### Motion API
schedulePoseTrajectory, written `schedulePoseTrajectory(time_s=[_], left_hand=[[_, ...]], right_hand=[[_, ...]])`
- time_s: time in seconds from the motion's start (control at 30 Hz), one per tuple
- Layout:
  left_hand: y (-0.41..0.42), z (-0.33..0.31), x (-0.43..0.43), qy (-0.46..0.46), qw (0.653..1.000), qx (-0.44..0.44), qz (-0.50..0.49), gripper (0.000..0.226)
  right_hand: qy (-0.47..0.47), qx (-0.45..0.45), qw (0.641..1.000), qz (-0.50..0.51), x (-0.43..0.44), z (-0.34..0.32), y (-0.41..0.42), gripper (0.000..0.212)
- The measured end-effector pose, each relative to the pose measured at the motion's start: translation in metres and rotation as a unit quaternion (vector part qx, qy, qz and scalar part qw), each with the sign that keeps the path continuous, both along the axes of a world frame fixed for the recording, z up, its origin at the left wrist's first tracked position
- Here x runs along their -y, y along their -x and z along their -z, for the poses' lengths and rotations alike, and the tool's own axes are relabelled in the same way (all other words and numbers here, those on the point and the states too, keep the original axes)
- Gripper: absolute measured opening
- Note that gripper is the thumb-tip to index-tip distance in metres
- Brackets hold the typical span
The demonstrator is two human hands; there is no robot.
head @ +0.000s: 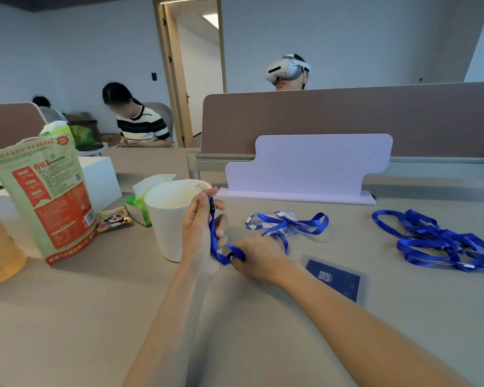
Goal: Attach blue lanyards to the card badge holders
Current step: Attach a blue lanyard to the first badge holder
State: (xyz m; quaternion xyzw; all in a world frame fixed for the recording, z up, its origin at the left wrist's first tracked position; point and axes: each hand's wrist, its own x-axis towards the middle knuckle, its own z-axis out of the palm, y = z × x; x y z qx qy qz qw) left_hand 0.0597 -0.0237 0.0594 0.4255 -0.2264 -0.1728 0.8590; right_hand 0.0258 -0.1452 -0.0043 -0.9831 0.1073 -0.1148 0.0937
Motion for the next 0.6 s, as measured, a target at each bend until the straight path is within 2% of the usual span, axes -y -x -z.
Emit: schedulePoseTrajectory(time_s=[0.1, 0.17, 0.23, 0.33, 0.47, 0.53, 0.6], left_hand=[[-0.010, -0.001, -0.011, -0.039, 0.997, 0.048, -0.047, 0.026], [-0.015, -0.002, -0.015, -0.094, 0.987, 0.104, -0.076, 0.026], [-0.016, 0.000, -0.014, -0.174, 0.964, 0.166, -0.111, 0.026], [-0.014, 0.009, -0.009, -0.291, 0.904, 0.282, -0.138, 0.024], [-0.006, 0.016, -0.001, -0.403, 0.836, 0.362, -0.086, 0.025], [0.002, 0.013, 0.001, -0.434, 0.827, 0.355, -0.032, 0.031], [0.009, 0.011, 0.000, -0.431, 0.835, 0.338, 0.045, 0.028]], right_hand=[[-0.060, -0.019, 0.998, 0.014, 0.021, -0.009, 0.003, 0.024], [-0.155, -0.022, 0.988, -0.008, 0.031, -0.026, 0.011, 0.025], [-0.289, -0.010, 0.957, -0.030, 0.037, -0.046, 0.022, 0.016], [-0.438, 0.024, 0.897, -0.048, 0.042, -0.068, 0.039, 0.016], [-0.519, 0.055, 0.850, -0.077, 0.039, -0.084, 0.056, 0.003], [-0.527, 0.066, 0.844, -0.075, 0.035, -0.089, 0.062, 0.003], [-0.530, 0.090, 0.841, -0.060, 0.034, -0.094, 0.065, 0.005]])
